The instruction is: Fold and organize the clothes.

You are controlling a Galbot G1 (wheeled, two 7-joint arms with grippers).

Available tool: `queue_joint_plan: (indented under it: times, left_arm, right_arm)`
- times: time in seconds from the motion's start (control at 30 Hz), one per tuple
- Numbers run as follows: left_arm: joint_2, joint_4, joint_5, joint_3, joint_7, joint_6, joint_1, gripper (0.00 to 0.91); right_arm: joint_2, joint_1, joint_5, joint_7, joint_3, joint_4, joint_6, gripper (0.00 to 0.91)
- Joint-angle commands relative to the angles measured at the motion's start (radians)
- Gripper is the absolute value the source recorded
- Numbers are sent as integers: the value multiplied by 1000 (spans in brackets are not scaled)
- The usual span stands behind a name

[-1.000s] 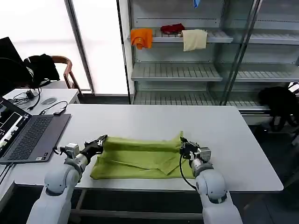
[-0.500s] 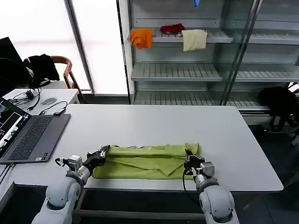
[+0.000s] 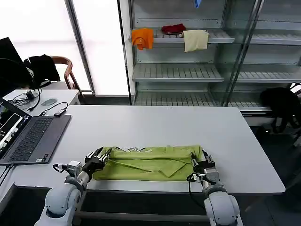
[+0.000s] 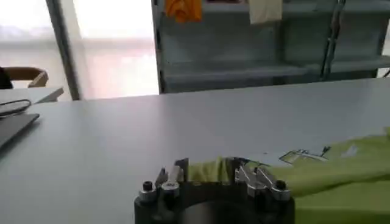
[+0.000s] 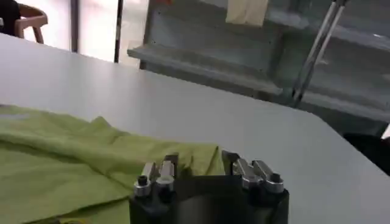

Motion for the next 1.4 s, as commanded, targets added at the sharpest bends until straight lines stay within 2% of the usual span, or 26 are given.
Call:
queue_joint_plan:
  times: [0.03,0.27,0.7,0.87,0.97,1.03,1.07,1.1,1.17,1.4]
  left_arm:
    - [-17,-84,-101,-13,-96,-14,67,907]
    - [-63,-85,-79,8,-199,-136,166,907]
    - [-106,-26,-73,25,-299,-239,157,907]
    - [-114,-6,-78,36,-303,-248,141,907]
    - [-123,0,-78,45,-300,-254,139,685]
    - [-126,3,-76,52,-299,-262,140,433]
    - [-127,4,-75,54,-298,-263,140,373]
    - [-130,7,-71,57,-297,-266,140,181]
    - [-133,9,-65,60,-296,-267,139,20]
    - [-132,5,-52,69,-293,-248,139,0]
  right_arm:
    - [-45,12,325,-1,85,102,-23,907]
    - [-81,58,374,-7,78,78,-24,907]
    - [-73,77,354,6,26,63,-24,907]
    - [-76,74,353,6,30,64,-24,907]
    - [-72,71,345,9,28,63,-24,907]
    - [-63,68,334,9,21,60,-24,907]
    - [-59,66,330,9,17,60,-24,907]
    - [-54,66,327,8,13,59,-24,907]
    - [-51,67,321,7,9,59,-24,907]
    - [-44,77,318,9,-1,59,-24,907]
